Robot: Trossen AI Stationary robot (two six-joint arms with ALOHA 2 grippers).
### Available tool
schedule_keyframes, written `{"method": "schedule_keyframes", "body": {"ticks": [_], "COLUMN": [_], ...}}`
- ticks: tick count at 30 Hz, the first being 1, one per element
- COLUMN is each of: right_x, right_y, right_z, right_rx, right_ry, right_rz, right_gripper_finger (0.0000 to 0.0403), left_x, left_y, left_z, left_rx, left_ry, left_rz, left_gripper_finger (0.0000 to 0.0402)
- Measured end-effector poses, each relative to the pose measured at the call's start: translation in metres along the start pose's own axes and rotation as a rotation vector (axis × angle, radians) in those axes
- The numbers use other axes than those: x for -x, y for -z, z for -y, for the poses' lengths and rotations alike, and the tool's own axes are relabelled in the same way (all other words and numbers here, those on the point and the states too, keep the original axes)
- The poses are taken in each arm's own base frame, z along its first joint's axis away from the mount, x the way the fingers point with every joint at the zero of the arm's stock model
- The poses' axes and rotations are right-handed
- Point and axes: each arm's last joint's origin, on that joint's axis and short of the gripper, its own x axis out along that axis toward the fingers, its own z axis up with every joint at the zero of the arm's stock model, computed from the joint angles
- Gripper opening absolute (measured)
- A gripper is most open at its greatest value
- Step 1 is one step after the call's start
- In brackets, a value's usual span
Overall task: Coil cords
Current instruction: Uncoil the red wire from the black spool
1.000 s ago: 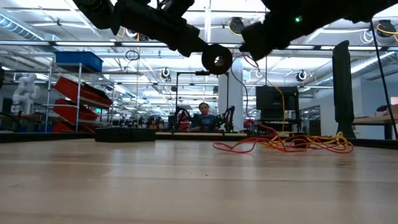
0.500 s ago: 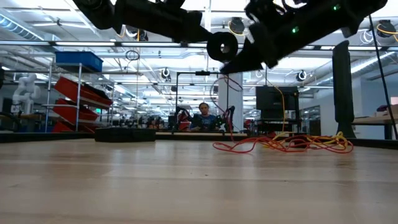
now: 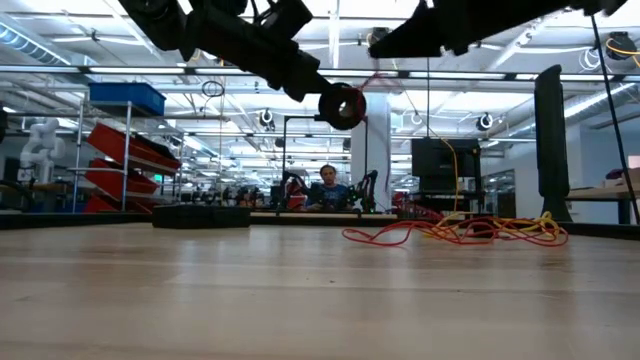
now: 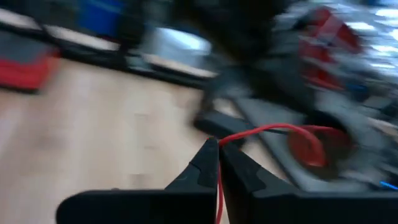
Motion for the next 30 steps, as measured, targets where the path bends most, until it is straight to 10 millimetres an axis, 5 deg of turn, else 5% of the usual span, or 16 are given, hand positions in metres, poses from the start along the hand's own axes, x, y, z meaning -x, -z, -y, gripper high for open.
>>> {"method": "schedule_keyframes", "body": {"ticks": [5,17,30], "right_x": [0.018,0.031,0.035], "right_y": [0.000,0.040,0.048], "right_z": [0.012,0.036,0.038], "right_rx": [0.004,-0.153,-0.205], "right_ry": [0.186,0.283,0.275], "right_rz": [-0.084,-0.342,-0.407], "right_gripper_finger": [0.0000,0.0000,0.0000], "left_x": [0.002,0.009,0.010], "left_y": [-0.002,-0.008,-0.003], "left_z": [0.003,0.017,0.020], "left_rx": [-0.002,0.027,-0.020], "left_ry": [0.012,0.101,0.097], "left_rz": [0.006,0.046,-0.024], "left_gripper_finger": [0.0000,0.0000,0.0000]}}
